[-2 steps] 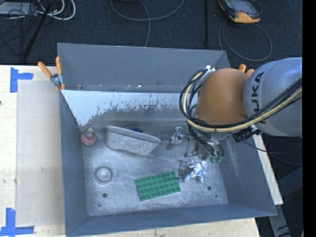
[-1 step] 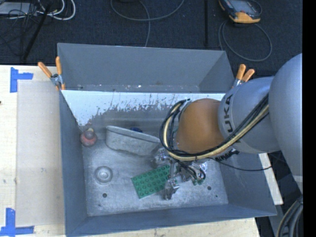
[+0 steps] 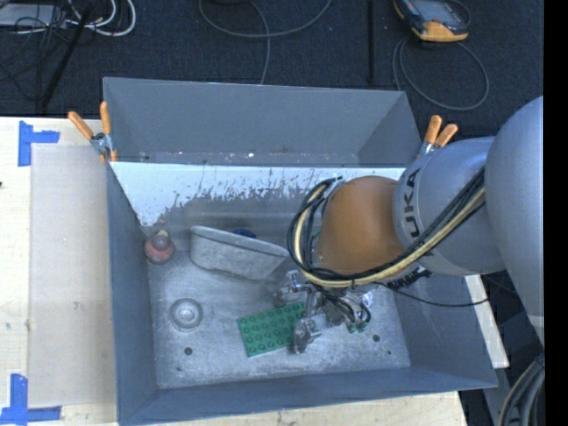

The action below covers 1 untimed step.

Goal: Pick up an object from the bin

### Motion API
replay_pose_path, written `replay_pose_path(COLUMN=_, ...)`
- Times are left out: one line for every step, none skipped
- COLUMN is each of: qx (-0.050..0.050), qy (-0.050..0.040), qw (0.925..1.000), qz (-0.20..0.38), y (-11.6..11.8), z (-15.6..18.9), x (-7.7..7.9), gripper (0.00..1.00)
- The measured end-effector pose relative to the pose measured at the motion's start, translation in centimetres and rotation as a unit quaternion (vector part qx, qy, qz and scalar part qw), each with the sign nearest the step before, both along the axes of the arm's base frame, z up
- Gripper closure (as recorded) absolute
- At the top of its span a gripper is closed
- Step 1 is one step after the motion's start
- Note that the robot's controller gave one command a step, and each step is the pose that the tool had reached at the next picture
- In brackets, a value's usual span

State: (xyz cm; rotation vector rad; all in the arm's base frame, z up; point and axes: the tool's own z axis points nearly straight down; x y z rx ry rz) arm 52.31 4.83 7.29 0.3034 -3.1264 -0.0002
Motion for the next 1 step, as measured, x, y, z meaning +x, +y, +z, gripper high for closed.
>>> replay_pose_path(qx=0.0, qy=-0.0047, qw=0.9996, qz=0.028, y=0.06, z=17.45, x=0.44, gripper=1.0)
